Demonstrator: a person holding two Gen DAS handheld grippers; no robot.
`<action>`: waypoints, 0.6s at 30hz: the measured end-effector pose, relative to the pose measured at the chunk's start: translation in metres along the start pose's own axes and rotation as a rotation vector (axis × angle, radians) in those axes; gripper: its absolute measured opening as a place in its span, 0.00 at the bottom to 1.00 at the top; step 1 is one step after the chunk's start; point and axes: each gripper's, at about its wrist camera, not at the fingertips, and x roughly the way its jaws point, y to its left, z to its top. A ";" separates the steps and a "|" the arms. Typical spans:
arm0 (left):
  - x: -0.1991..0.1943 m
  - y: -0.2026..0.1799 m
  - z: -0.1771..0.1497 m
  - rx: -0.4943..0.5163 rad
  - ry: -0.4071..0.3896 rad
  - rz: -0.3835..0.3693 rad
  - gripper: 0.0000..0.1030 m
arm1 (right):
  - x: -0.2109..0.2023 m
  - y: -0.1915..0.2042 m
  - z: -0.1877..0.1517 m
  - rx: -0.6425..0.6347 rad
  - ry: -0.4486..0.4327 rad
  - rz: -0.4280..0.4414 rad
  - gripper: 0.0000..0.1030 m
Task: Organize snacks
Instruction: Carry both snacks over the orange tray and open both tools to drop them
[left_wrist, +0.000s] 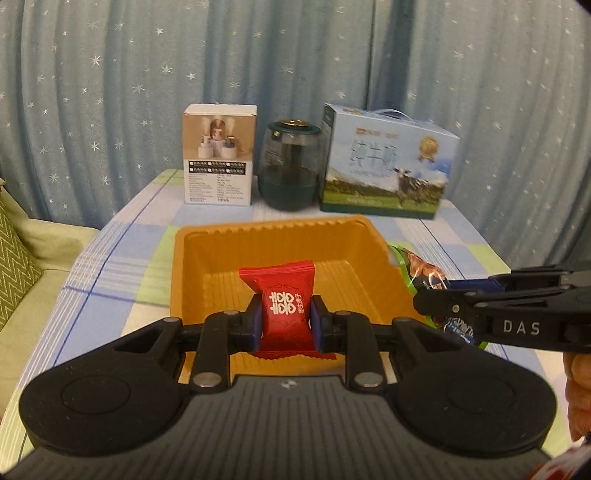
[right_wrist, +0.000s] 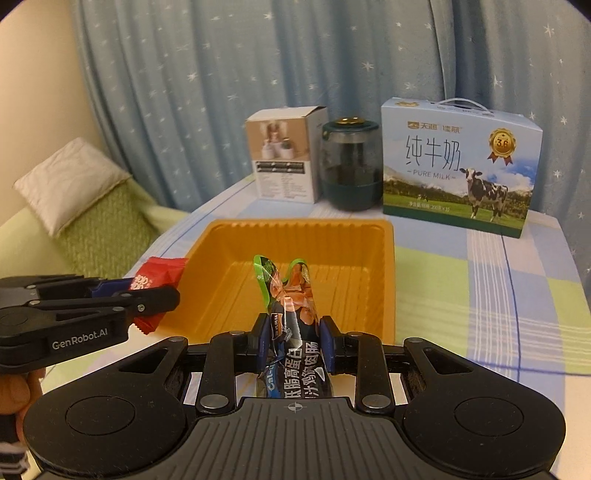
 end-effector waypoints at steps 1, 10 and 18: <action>0.006 0.002 0.002 -0.001 0.001 0.002 0.22 | 0.007 -0.001 0.003 0.001 0.001 -0.007 0.28; 0.048 0.018 0.005 -0.034 0.015 0.025 0.22 | 0.055 -0.011 0.016 0.029 -0.004 -0.029 0.28; 0.068 0.023 0.005 -0.047 0.007 0.027 0.38 | 0.070 -0.017 0.015 0.059 0.013 -0.035 0.28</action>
